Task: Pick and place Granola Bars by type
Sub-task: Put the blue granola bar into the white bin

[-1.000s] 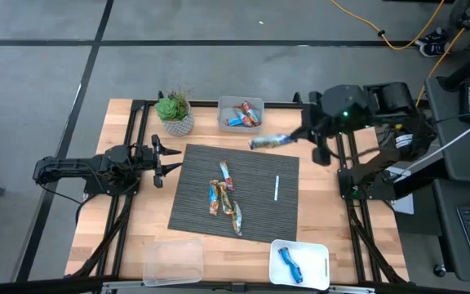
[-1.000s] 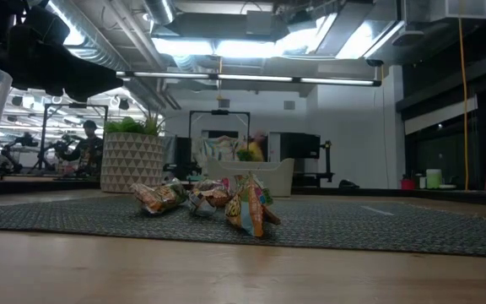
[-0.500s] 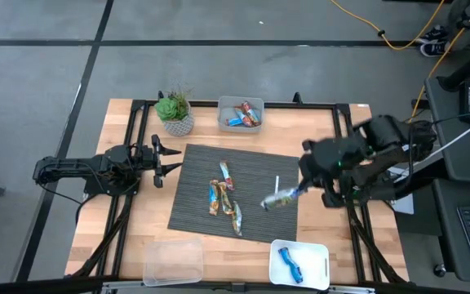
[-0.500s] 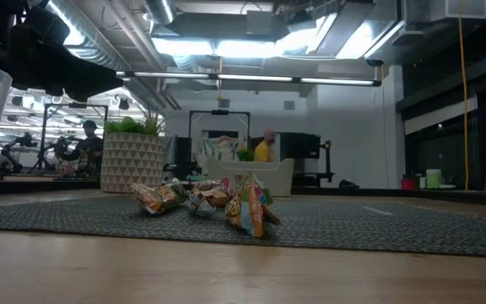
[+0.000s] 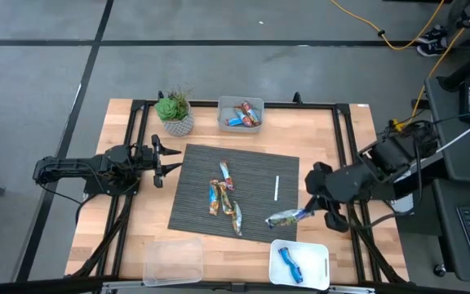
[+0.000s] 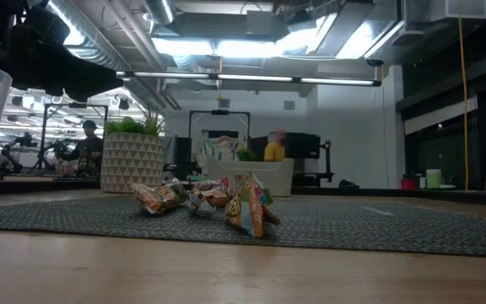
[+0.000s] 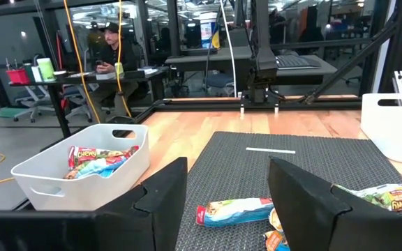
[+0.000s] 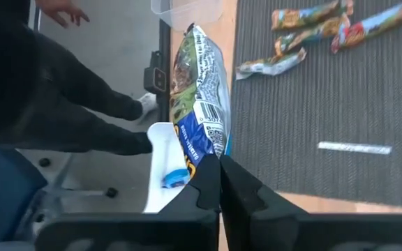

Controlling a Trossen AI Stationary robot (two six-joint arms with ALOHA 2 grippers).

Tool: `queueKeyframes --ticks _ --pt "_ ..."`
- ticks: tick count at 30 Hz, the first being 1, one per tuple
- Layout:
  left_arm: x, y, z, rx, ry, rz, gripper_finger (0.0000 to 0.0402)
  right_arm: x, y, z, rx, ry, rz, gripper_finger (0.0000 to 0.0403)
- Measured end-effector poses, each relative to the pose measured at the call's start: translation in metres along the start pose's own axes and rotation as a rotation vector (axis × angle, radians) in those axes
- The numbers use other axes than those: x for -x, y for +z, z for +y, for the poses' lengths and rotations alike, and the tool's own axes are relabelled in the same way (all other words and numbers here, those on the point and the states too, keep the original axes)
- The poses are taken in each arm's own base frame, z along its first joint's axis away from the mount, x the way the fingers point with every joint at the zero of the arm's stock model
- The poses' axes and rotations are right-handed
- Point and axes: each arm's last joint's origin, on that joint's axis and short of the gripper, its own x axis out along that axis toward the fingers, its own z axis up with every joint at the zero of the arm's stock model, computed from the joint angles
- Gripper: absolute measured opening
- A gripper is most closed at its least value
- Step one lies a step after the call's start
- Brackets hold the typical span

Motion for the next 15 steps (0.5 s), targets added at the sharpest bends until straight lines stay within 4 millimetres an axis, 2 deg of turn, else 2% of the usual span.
queueKeyframes --ticks 10,15 --pt "0.000 0.000 0.000 0.000 0.000 0.000 0.0190 -0.003 -0.018 0.022 -0.161 -0.050 -0.019 0.0004" --pt "0.000 0.000 0.000 0.000 0.000 0.000 0.0191 -0.029 -0.029 0.030 -0.200 -0.090 0.066 0.0004"
